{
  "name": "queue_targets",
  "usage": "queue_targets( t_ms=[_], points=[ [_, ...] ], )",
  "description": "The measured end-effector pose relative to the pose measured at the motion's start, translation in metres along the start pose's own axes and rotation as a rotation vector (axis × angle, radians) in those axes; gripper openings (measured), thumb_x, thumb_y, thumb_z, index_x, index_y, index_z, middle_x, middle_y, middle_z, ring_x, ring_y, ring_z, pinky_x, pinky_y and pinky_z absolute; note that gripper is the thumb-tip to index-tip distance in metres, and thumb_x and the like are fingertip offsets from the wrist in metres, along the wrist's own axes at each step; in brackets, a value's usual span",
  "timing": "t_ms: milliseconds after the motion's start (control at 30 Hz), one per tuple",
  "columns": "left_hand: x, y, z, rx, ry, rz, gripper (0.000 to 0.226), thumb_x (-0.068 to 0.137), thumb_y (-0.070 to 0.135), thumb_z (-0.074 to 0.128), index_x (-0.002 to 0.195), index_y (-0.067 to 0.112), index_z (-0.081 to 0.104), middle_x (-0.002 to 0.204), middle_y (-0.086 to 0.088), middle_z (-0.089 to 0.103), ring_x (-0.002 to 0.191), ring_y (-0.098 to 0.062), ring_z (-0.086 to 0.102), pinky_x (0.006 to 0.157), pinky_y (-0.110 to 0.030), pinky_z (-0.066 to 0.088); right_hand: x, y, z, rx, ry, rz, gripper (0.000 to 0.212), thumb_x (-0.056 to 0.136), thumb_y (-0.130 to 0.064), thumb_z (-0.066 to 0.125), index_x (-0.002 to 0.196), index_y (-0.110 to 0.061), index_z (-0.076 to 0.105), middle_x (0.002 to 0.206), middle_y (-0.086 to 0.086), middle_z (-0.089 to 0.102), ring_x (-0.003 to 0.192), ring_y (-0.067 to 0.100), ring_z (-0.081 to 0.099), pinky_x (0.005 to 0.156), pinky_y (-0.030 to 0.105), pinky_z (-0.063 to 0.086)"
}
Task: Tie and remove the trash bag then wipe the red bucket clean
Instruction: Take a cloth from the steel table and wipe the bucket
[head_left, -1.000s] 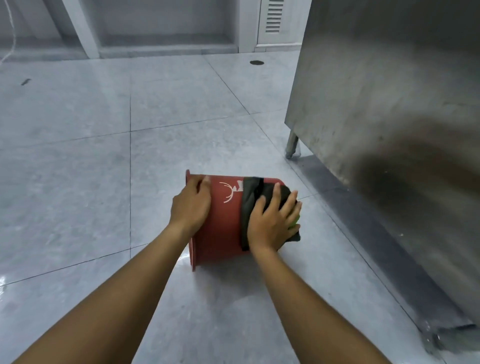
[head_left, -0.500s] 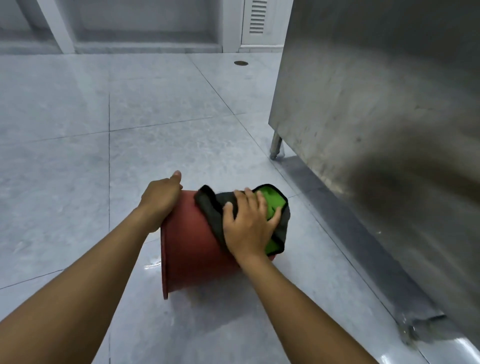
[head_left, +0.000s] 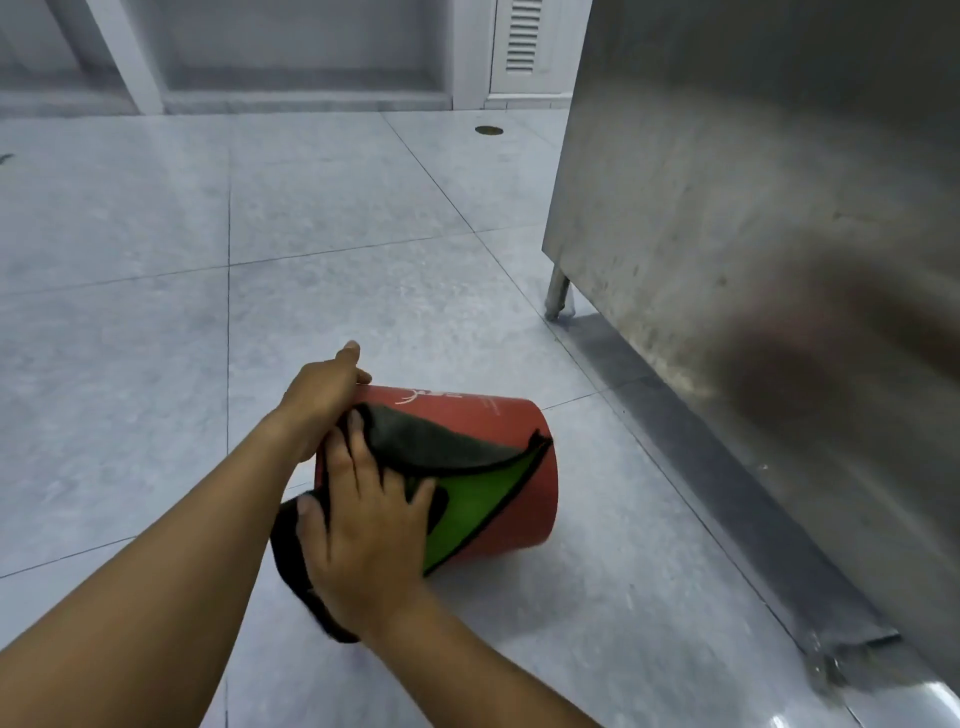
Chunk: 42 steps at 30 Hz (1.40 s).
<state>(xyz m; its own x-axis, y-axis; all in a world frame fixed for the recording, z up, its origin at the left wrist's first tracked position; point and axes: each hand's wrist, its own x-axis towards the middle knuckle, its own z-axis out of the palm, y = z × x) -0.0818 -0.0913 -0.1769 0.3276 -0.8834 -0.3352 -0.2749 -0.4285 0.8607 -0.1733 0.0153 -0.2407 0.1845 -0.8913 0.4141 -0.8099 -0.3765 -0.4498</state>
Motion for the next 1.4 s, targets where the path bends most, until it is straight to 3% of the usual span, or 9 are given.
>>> queue_targets(
  t_ms=[233,400,467,600,700,833,1000,1200,1400],
  points=[
    [-0.024,-0.015,-0.021,-0.321,-0.370,-0.019,0.063,0.067,0.081,0.059,0.122,0.051,0.061,0.127,0.005,0.066,0.114,-0.015,0.065,0.089,-0.034,0.051,0.077,0.041,-0.018,-0.042,-0.111,-0.017,0.053,0.095,-0.054,0.030,0.139,-0.029,0.047,0.150,-0.008,0.044,0.129,0.020,0.046,0.107,0.055,0.024],
    [-0.033,-0.019,0.003,-0.292,-0.243,0.091,0.054,0.093,0.054,0.052,0.139,0.062,0.025,0.138,0.026,0.036,0.111,-0.002,0.054,0.071,-0.029,0.056,0.115,0.101,-0.027,-0.093,-0.089,0.308,0.048,0.093,-0.050,0.031,0.118,-0.026,0.064,0.130,-0.006,0.061,0.127,0.018,0.046,0.110,0.055,0.020],
    [-0.030,-0.012,0.010,-0.250,-0.180,0.074,0.059,0.096,0.040,0.055,0.142,0.058,0.023,0.131,0.022,0.037,0.098,-0.001,0.056,0.057,-0.022,0.052,0.120,0.123,-0.031,-0.083,-0.068,0.500,0.049,0.092,-0.047,0.029,0.118,-0.023,0.064,0.132,-0.005,0.059,0.131,0.020,0.042,0.112,0.058,0.017],
    [-0.019,0.000,0.015,-0.219,-0.086,-0.013,0.063,0.099,0.018,0.052,0.149,0.042,0.023,0.141,0.006,0.037,0.087,-0.008,0.056,0.057,-0.025,0.048,0.098,0.148,-0.039,-0.015,0.040,0.791,0.051,0.096,-0.043,0.027,0.134,-0.020,0.053,0.146,0.000,0.048,0.142,0.024,0.030,0.115,0.058,0.012],
    [-0.012,0.009,0.009,-0.158,-0.077,-0.156,0.059,0.098,0.012,0.051,0.150,0.026,0.028,0.146,-0.005,0.040,0.085,-0.016,0.055,0.060,-0.028,0.046,0.064,0.129,-0.033,-0.060,0.113,0.529,0.051,0.098,-0.042,0.031,0.142,-0.019,0.046,0.155,-0.001,0.038,0.148,0.019,0.019,0.118,0.055,0.005],
    [-0.010,0.009,-0.004,-0.076,-0.074,-0.359,0.012,0.097,0.014,0.049,0.102,0.008,0.058,0.091,-0.007,0.058,0.071,-0.021,0.052,0.057,-0.028,0.039,0.022,0.078,-0.022,-0.064,0.113,0.122,0.055,0.096,-0.043,0.030,0.145,-0.020,0.044,0.153,-0.005,0.040,0.146,0.016,0.026,0.118,0.056,0.010],
    [-0.009,0.010,-0.003,-0.065,-0.100,-0.349,0.017,0.094,0.015,0.049,0.083,0.008,0.059,0.080,-0.011,0.060,0.067,-0.024,0.055,0.058,-0.029,0.042,0.013,0.034,-0.013,-0.027,0.059,-0.178,0.055,0.096,-0.040,0.034,0.145,-0.017,0.044,0.152,-0.002,0.042,0.144,0.015,0.031,0.117,0.055,0.013],
    [-0.012,-0.003,0.000,-0.208,-0.050,-0.118,0.020,0.100,0.024,0.046,0.099,0.006,0.055,0.100,-0.017,0.062,0.081,-0.026,0.057,0.072,-0.033,0.046,0.078,0.040,-0.024,-0.013,-0.190,0.043,0.047,0.090,-0.045,0.036,0.117,-0.018,0.062,0.126,0.001,0.063,0.124,0.019,0.051,0.111,0.053,0.020],
    [-0.019,-0.002,-0.003,-0.274,-0.036,-0.235,0.061,0.102,0.042,0.038,0.150,0.007,0.027,0.138,-0.016,0.050,0.114,-0.033,0.058,0.096,-0.045,0.050,0.121,0.098,-0.046,-0.142,-0.507,0.366,0.057,0.088,-0.050,0.022,0.105,-0.017,0.066,0.111,0.006,0.067,0.111,0.028,0.055,0.107,0.051,0.024]
  ],
)
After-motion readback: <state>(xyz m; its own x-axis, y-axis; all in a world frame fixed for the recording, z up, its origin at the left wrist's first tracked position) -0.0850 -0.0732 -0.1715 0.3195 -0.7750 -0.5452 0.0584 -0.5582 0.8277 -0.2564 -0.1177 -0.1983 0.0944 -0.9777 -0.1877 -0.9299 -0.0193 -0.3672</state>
